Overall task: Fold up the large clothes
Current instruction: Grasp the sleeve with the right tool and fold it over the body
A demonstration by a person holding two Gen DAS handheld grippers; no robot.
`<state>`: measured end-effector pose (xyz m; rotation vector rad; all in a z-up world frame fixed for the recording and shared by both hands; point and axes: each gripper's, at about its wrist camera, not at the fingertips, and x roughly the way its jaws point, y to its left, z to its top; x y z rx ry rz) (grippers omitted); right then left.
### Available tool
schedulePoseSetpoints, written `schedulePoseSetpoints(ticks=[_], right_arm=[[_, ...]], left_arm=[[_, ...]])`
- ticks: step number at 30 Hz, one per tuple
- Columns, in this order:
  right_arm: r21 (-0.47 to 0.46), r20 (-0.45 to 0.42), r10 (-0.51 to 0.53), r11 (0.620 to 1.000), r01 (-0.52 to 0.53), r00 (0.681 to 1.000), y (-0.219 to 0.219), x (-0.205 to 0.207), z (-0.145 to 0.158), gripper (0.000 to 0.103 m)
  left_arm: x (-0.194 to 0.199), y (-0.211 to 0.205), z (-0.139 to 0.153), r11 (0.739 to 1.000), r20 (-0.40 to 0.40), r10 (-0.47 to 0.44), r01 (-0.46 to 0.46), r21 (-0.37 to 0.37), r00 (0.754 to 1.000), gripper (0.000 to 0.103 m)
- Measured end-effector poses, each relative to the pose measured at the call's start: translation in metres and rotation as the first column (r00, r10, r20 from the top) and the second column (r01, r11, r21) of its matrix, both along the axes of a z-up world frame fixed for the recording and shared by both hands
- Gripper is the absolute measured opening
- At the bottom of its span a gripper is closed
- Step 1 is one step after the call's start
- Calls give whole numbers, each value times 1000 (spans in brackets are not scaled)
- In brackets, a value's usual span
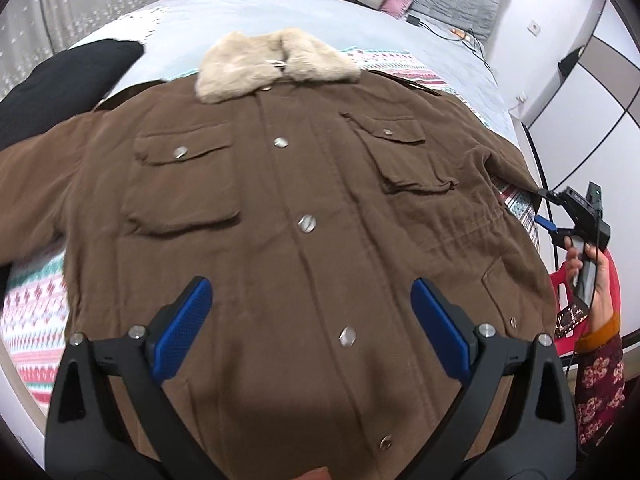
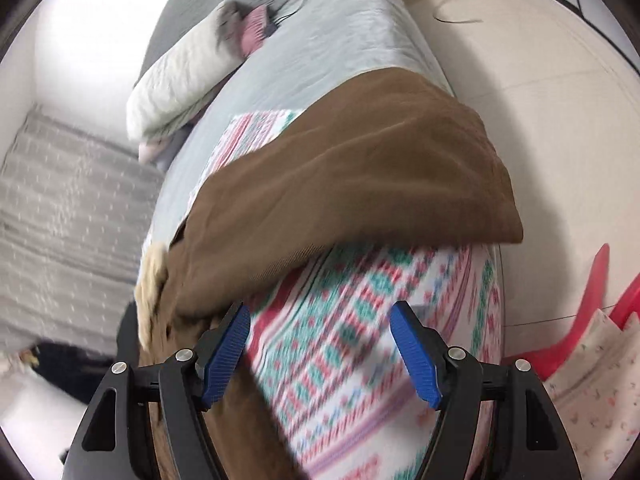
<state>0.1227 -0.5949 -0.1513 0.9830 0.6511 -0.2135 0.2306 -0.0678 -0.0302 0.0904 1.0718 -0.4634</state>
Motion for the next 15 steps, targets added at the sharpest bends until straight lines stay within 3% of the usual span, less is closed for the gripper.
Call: schedulePoseSetpoints(ticks=[5, 13, 14, 15], right_arm=[[62, 71, -90, 994, 86, 993, -32, 11, -7, 73], [143, 106, -253, 961, 237, 962, -60, 30, -9, 72], [146, 104, -287, 951, 271, 952, -59, 32, -8, 69], [125, 93, -311, 946, 299, 946, -56, 34, -6, 54]], left_arm=[[25, -26, 3, 1000, 24, -29, 29, -2, 999, 99], [84, -67, -10, 988, 93, -11, 25, -152, 996, 99], [93, -71, -16, 984, 93, -3, 20, -180, 996, 99], [102, -74, -24, 978, 91, 6, 14, -208, 996, 99]])
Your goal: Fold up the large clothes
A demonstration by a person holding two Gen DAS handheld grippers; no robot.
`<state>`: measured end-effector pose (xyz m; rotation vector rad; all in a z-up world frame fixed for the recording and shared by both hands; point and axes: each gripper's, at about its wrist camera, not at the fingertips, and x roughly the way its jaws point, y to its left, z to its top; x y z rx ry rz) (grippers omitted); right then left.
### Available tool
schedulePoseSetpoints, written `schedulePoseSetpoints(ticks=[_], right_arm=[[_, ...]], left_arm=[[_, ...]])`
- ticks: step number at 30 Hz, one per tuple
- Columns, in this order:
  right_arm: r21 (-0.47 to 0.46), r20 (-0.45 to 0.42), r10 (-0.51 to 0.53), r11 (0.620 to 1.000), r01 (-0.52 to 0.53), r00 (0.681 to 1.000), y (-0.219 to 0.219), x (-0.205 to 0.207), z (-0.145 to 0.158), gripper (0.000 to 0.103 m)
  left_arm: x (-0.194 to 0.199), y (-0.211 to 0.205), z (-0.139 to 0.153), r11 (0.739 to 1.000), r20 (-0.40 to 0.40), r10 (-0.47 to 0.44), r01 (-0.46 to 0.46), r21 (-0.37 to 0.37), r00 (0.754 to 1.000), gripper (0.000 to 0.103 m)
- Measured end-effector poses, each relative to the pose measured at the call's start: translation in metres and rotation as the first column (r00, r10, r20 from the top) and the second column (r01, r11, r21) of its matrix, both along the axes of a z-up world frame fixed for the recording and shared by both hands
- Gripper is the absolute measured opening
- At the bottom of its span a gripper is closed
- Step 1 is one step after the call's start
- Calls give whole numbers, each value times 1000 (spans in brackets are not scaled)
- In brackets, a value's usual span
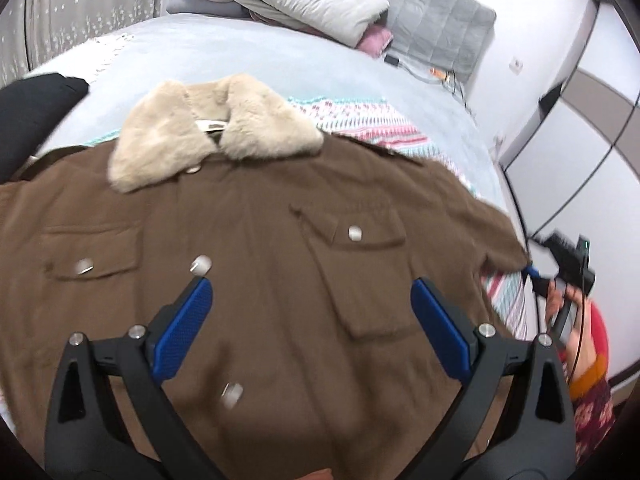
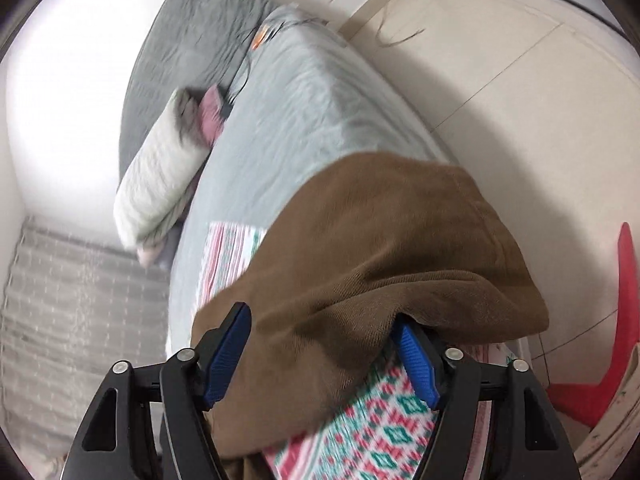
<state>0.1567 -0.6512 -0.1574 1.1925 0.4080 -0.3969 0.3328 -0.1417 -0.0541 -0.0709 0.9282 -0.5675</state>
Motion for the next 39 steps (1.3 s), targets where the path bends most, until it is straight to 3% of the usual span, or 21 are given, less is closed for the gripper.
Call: schedulePoseSetpoints(ticks=[1, 2, 4, 7, 12, 16, 19, 22, 25, 27, 28, 30, 33, 34, 35, 37, 39], right_arm=[[-34, -36, -23, 999, 22, 999, 3, 3, 3, 27], [-65, -70, -39, 997, 34, 997, -1, -1, 5, 19], [-94, -74, -65, 994, 58, 995, 2, -2, 12, 13], [-167, -35, -96, 982, 88, 995, 13, -9, 37, 11], [-436, 17, -72, 897, 72, 997, 66, -1, 117, 10], [-575, 39, 37, 818, -8, 999, 124, 18, 159, 10], [-651, 16, 174, 749, -122, 985, 174, 46, 179, 10], [-700, -54, 343, 657, -281, 938, 230, 79, 182, 10], [-719, -131, 473, 559, -412, 871, 276, 103, 172, 10], [-701, -209, 578, 474, -533, 789, 310, 123, 153, 10], [-690, -229, 607, 451, -567, 761, 319, 127, 145, 13], [-623, -297, 694, 380, -684, 656, 344, 145, 116, 14], [-450, -362, 789, 319, -834, 497, 359, 164, 77, 25], [-404, -375, 802, 309, -861, 465, 361, 165, 71, 31], [-386, -378, 807, 307, -870, 453, 359, 167, 70, 35], [-390, -355, 815, 317, -865, 459, 350, 155, 72, 53], [-430, -308, 800, 365, -825, 515, 336, 135, 86, 57]], left_arm=[[6, -2, -5, 1000, -2, 5, -5, -19, 1000, 99], [13, -4, -13, 999, -6, 13, -14, -41, 1000, 99], [24, -5, -27, 997, -17, 26, -27, -74, 1000, 99], [32, -1, -44, 995, -21, 14, -17, -101, 1000, 99], [38, 14, -54, 994, -25, -2, 0, -106, 1000, 99], [38, 30, -40, 986, -28, -10, 5, -164, 1000, 99], [39, 35, -36, 994, -38, 3, -7, -112, 999, 99], [40, 42, -33, 995, -43, 16, -20, -95, 999, 99], [43, 57, -32, 989, -54, 36, -43, -138, 998, 99], [48, 67, -34, 982, -71, 41, -53, -182, 997, 99], [49, 72, -36, 978, -77, 41, -56, -201, 996, 99], [53, 78, -41, 964, -100, 39, -63, -259, 994, 99], [58, 81, -53, 944, -143, 15, -61, -325, 990, 99], [59, 81, -56, 938, -155, 11, -64, -341, 988, 99], [61, 81, -61, 929, -172, 2, -66, -365, 985, 99], [62, 79, -68, 916, -205, -14, -69, -396, 979, 98], [61, 76, -71, 917, -223, -19, -72, -392, 975, 96]])
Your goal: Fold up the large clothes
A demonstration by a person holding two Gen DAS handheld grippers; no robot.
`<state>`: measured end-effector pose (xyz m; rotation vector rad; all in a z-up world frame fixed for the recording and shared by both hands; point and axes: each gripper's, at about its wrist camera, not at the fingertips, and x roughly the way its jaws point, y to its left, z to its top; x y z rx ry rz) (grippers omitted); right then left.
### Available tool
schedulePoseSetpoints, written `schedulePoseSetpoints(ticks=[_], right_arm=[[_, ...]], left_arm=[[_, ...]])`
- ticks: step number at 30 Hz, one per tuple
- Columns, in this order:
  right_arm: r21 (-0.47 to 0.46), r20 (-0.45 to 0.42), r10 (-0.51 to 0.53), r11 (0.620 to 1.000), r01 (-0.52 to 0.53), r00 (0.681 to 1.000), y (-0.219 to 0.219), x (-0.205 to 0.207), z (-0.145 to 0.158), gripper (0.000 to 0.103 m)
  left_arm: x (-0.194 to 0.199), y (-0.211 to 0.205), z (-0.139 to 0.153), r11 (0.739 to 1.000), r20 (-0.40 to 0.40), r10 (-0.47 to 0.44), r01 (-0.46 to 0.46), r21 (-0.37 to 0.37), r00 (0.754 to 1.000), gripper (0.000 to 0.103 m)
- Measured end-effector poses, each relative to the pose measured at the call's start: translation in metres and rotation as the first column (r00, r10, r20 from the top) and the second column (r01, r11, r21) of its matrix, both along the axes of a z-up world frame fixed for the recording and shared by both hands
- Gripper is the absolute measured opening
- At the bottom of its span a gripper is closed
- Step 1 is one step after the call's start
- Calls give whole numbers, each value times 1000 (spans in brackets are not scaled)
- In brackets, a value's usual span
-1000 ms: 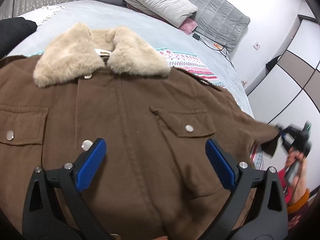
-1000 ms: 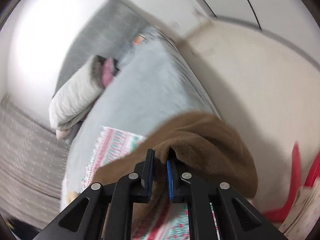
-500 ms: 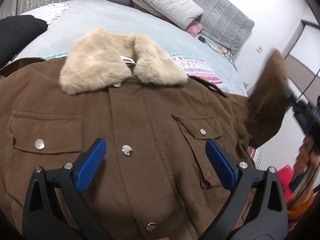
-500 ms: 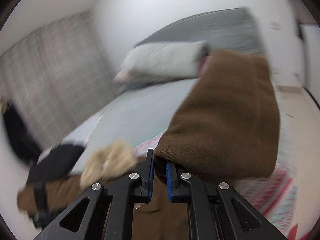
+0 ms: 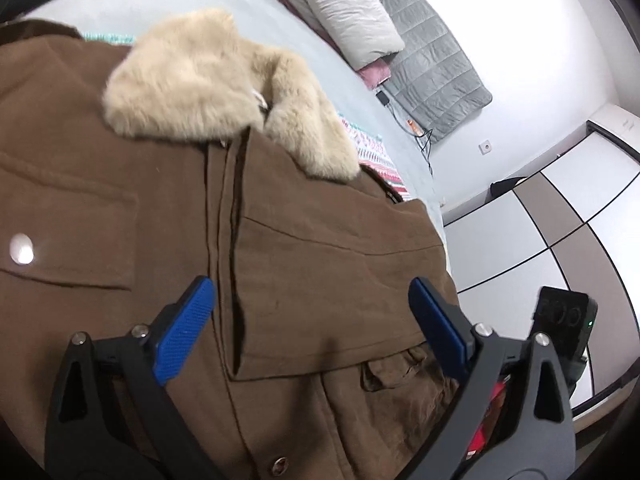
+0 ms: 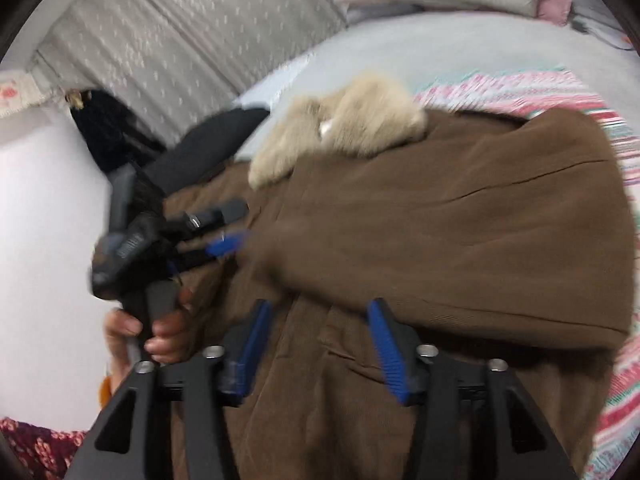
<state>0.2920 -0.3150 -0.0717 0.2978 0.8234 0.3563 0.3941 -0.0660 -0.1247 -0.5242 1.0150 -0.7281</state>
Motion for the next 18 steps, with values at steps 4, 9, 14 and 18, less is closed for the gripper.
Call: schedulePoseSetpoints(ticks=[4, 9, 14, 18], right_arm=[[27, 61, -159, 987, 157, 985, -45, -12, 17, 61], [92, 49, -343, 937, 338, 938, -97, -21, 18, 62], [113, -3, -403, 909, 401, 915, -116, -24, 3, 62], [121, -12, -413, 903, 412, 910, -126, -33, 3, 63]], left_arm=[[-2, -4, -2, 997, 19, 32, -33, 64, 999, 81], [-2, -11, -14, 967, 61, 103, -114, 228, 993, 25], [-11, -4, 10, 974, 116, 113, -133, 185, 987, 4], [-29, 4, 56, 984, 241, 84, -119, 132, 967, 4]])
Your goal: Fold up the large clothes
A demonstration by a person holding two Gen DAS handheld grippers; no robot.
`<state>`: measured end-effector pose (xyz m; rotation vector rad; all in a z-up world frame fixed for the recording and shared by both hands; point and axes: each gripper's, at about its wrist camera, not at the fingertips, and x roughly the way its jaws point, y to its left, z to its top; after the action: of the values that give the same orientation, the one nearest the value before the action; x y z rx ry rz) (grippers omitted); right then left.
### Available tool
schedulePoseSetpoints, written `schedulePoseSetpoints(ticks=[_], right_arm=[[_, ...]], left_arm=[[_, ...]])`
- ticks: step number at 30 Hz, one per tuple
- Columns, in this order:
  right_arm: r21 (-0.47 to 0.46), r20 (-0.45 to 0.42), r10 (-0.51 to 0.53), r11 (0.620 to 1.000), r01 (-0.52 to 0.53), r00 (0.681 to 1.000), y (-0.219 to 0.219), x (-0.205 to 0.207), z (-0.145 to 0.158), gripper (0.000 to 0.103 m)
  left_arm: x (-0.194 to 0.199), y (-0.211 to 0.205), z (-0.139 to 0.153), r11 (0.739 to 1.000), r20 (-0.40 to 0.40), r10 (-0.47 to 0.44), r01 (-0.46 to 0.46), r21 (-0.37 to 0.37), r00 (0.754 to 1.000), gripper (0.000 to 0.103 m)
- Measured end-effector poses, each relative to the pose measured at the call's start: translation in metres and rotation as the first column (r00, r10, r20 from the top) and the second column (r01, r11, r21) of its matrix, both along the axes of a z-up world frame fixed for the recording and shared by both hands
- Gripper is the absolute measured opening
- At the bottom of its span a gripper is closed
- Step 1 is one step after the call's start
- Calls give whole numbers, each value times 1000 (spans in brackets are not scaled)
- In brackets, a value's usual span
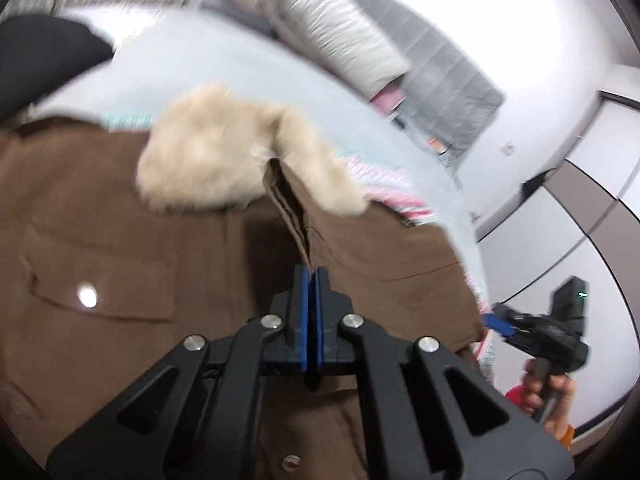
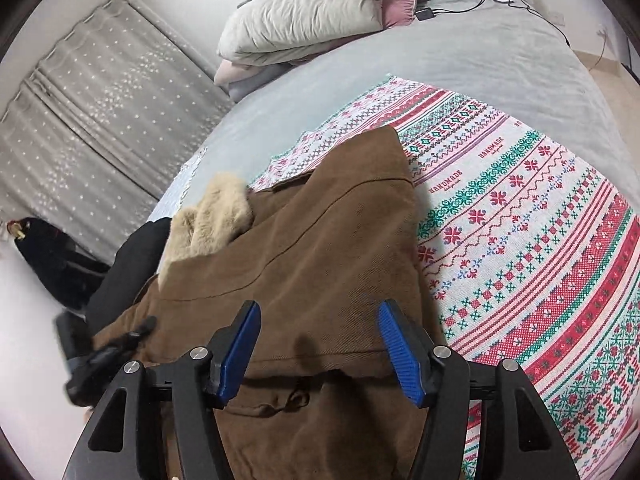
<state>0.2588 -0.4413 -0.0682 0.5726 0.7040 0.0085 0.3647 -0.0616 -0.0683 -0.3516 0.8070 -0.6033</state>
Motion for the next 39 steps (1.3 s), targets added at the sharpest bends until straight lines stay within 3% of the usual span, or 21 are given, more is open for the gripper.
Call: schedulePoseSetpoints(ticks=[2, 4, 7, 9, 11, 14, 15, 17, 21, 22, 23, 24, 26, 27, 29, 31, 34, 37, 39], right_arm=[[-2, -2, -5, 1000, 5, 1000, -1, -4, -1, 63], [2, -7, -10, 1000, 10, 1000, -4, -3, -3, 63], [2, -20, -15, 1000, 15, 1000, -8, -1, -5, 63], [-4, -29, -23, 1000, 22, 999, -11, 2, -7, 65], [-2, -34, -27, 1000, 27, 999, -14, 9, -8, 70], [39, -59, -30, 999, 32, 998, -22, 34, -14, 71], [54, -70, -24, 998, 27, 997, -24, 44, -16, 71], [75, -79, -27, 997, 33, 997, -29, 61, -20, 71], [131, -73, -81, 987, 90, 994, -45, 98, -27, 69], [151, -69, -86, 984, 96, 994, -47, 104, -29, 49], [168, -60, -79, 982, 88, 995, -47, 109, -31, 23], [174, -59, -53, 983, 63, 997, -45, 117, -32, 9], [100, -47, -98, 990, 102, 994, -44, 120, -22, 9], [58, -16, -142, 988, 143, 990, -48, 120, -14, 9], [3, -52, -204, 979, 204, 978, -55, 126, -14, 9], [-33, -93, -189, 982, 187, 978, -49, 129, -13, 16], [-191, -89, -174, 969, 155, 981, -25, 119, 3, 28], [-267, -31, -123, 957, 111, 992, -1, 95, 14, 36], [-302, -12, -64, 952, 58, 998, 22, 75, 16, 37]], left_arm=[[-5, 3, 9, 999, 32, 10, -12, 42, 999, 4], [-4, 7, 10, 989, 43, 62, -68, 129, 997, 4], [2, 16, 6, 938, 48, 176, -182, 295, 983, 4], [11, 24, -4, 903, 7, 200, -187, 387, 980, 4], [18, 27, -20, 894, -63, 179, -135, 427, 982, 5], [31, 37, -38, 915, -136, 201, -136, 379, 970, 6], [34, 42, -42, 938, -153, 187, -131, 320, 970, 11], [29, 46, -48, 955, -174, 178, -127, 268, 969, 21], [29, 38, -56, 947, -159, 175, -121, 297, 972, 21], [28, 35, -55, 950, -147, 159, -111, 293, 976, 16], [26, 33, -53, 954, -142, 137, -93, 285, 980, 5], [22, 31, -49, 960, -139, 110, -69, 271, 984, 5], [24, 21, -47, 973, -155, 47, -10, 230, 987, 5], [24, 14, -48, 967, -155, 46, -5, 254, 987, 6], [25, 2, -54, 936, -142, 58, -4, 353, 988, 7], [27, 0, -53, 924, -140, 59, -2, 381, 988, 9], [25, 3, -38, 928, -101, 92, -49, 370, 991, 14], [18, 0, -23, 930, 16, 84, -84, 358, 996, 24], [14, -9, -21, 942, 35, 22, -32, 334, 999, 37]])
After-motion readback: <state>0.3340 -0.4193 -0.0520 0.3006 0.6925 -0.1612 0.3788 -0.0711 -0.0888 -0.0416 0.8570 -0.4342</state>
